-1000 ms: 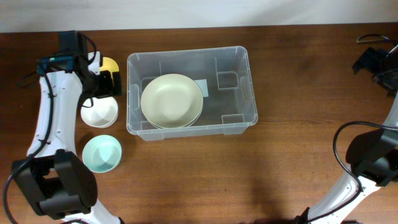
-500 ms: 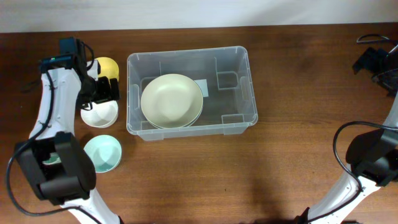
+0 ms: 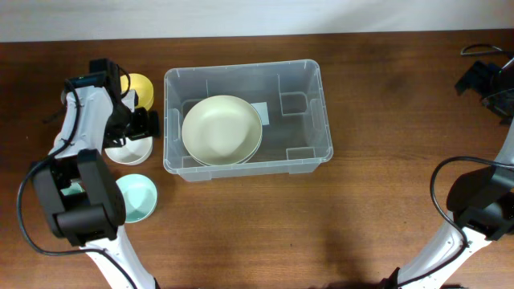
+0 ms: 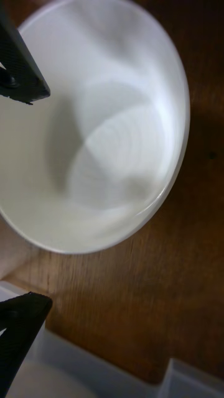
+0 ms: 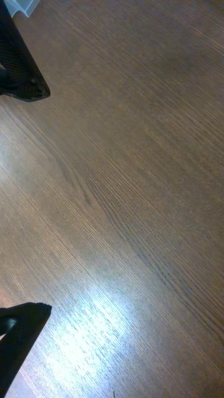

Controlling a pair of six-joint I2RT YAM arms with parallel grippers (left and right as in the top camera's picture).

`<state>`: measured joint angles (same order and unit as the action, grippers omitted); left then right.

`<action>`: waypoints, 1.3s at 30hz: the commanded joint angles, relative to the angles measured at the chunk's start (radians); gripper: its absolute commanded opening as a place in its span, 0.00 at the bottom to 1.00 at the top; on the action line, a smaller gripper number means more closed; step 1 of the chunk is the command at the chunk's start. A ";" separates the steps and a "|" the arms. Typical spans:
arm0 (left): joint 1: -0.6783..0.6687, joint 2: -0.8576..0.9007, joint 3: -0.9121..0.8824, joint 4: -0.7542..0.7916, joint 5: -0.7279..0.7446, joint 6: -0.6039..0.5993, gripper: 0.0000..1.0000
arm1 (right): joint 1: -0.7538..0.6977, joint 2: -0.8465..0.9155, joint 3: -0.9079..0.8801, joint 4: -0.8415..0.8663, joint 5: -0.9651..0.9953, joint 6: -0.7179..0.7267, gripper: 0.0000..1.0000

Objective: Pack container
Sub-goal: 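Lower the left gripper and grasp the white bowl rim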

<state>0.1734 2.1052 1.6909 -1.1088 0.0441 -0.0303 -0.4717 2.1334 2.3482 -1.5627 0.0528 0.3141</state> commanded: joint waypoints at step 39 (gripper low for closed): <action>-0.026 0.101 0.051 -0.009 -0.043 0.024 0.01 | -0.006 0.003 -0.004 0.000 0.011 0.000 0.99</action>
<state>0.1463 2.1925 1.7084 -1.0969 -0.0322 -0.0082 -0.4717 2.1334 2.3482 -1.5627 0.0528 0.3138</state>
